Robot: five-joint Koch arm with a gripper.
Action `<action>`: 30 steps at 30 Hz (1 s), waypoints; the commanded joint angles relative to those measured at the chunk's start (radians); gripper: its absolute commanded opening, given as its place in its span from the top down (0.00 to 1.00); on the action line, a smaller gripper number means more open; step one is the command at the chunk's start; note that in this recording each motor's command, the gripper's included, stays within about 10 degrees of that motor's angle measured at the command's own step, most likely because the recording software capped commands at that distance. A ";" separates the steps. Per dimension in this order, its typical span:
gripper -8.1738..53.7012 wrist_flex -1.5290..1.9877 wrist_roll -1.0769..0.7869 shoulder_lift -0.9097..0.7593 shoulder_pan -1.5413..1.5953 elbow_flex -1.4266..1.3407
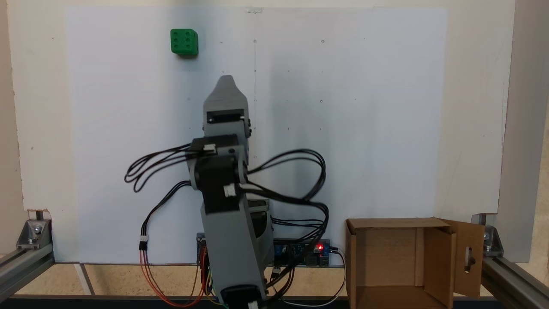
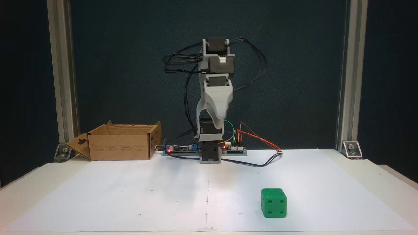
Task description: Grasp a green dice and put it in the bin.
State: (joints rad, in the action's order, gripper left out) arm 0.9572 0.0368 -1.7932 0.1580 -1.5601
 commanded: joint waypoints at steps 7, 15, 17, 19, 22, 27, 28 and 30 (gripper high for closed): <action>0.18 0.173 0.144 0.120 0.114 0.380; 0.18 0.233 0.337 0.290 0.175 0.561; 0.18 0.233 0.370 0.322 0.190 0.578; 0.18 0.230 0.390 0.357 0.198 0.603; 0.18 0.227 0.426 0.425 0.206 0.667; 0.18 0.224 0.456 0.517 0.232 0.813; 0.18 0.222 0.459 0.537 0.238 0.841; 0.18 0.222 0.460 0.561 0.247 0.888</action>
State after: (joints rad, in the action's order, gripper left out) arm 1.1781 0.4357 -1.2257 0.3942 -0.7348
